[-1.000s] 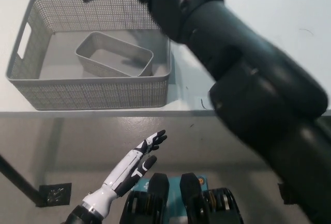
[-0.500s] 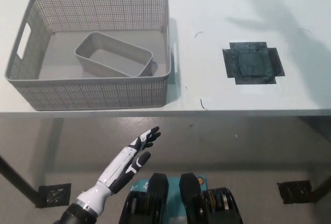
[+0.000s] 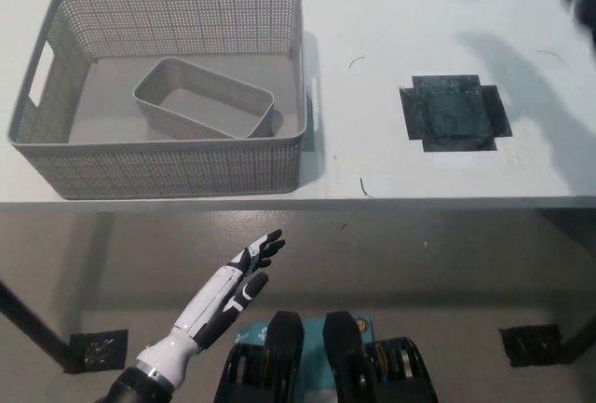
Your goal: Use the right hand to pick up a small rectangular container and put it into a bigger container on the left side
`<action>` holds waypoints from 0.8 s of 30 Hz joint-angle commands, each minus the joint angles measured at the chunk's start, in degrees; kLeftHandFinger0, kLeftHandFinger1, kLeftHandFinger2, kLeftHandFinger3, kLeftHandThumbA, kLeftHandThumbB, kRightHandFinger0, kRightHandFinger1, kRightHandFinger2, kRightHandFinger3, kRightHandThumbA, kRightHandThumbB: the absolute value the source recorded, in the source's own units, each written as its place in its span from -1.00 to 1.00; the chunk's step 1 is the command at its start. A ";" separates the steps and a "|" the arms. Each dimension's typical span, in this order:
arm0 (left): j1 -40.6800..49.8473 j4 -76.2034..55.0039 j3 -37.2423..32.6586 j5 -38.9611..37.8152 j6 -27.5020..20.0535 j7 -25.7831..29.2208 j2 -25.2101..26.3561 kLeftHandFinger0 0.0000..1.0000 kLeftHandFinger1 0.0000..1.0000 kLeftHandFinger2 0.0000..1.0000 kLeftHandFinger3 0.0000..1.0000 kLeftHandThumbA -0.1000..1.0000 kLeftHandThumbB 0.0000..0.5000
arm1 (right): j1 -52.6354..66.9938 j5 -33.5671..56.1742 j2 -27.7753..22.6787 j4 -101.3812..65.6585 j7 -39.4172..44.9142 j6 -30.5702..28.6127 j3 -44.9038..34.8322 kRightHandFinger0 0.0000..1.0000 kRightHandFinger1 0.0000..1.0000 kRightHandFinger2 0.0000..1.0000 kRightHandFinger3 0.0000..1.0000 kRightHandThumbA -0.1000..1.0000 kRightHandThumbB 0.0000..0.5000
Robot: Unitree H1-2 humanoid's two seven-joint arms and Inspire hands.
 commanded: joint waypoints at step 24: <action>-1.15 1.34 4.96 -2.82 -7.72 4.10 -3.13 1.00 1.00 1.00 1.00 1.00 0.33 | 51.81 17.76 20.67 -36.89 -7.17 -15.28 -3.47 1.00 1.00 1.00 1.00 1.00 0.21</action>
